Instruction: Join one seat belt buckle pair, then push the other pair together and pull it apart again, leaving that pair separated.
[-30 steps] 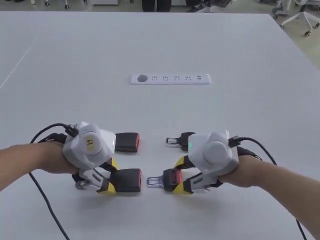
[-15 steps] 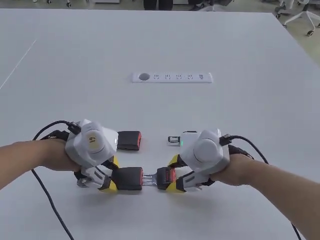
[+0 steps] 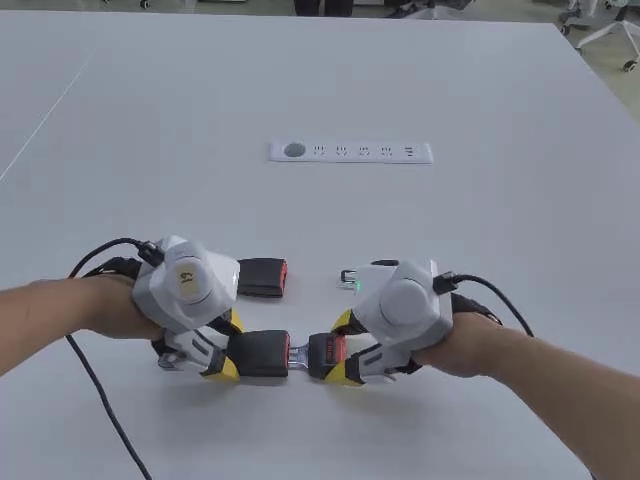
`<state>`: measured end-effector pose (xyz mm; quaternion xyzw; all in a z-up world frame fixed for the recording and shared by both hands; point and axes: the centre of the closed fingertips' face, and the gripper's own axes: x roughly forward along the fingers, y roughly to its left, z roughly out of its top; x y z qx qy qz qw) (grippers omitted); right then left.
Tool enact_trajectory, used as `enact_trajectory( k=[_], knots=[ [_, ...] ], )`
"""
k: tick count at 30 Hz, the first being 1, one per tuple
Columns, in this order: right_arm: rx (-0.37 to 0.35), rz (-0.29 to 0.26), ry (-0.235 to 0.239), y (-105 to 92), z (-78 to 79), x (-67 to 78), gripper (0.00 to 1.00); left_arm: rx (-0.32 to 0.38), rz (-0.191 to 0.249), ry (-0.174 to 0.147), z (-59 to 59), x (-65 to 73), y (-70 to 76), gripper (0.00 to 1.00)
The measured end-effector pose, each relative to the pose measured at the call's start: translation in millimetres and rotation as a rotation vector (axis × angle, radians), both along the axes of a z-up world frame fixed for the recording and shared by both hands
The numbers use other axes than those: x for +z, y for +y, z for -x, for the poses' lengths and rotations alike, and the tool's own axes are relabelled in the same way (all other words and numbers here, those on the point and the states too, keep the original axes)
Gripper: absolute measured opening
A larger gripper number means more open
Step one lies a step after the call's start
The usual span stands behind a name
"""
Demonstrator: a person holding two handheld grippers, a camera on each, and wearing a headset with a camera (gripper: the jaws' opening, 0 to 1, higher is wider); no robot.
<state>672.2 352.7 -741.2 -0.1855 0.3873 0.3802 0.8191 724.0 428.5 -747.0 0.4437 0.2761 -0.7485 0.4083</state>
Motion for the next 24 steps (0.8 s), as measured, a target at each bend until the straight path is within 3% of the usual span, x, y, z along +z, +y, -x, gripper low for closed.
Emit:
enact_trajectory(
  k=[10, 24],
  knots=[
    [0.017, -0.005, -0.014, 0.3, -0.4, -0.2, 0.30, -0.017, -0.001, 0.003, 0.1, -0.8, -1.2, 0.30],
    [0.009, -0.007, 0.002, 2.3, -1.4, -0.3, 0.29, -0.012, 0.006, 0.009, -0.3, -1.1, -1.6, 0.29]
  ],
)
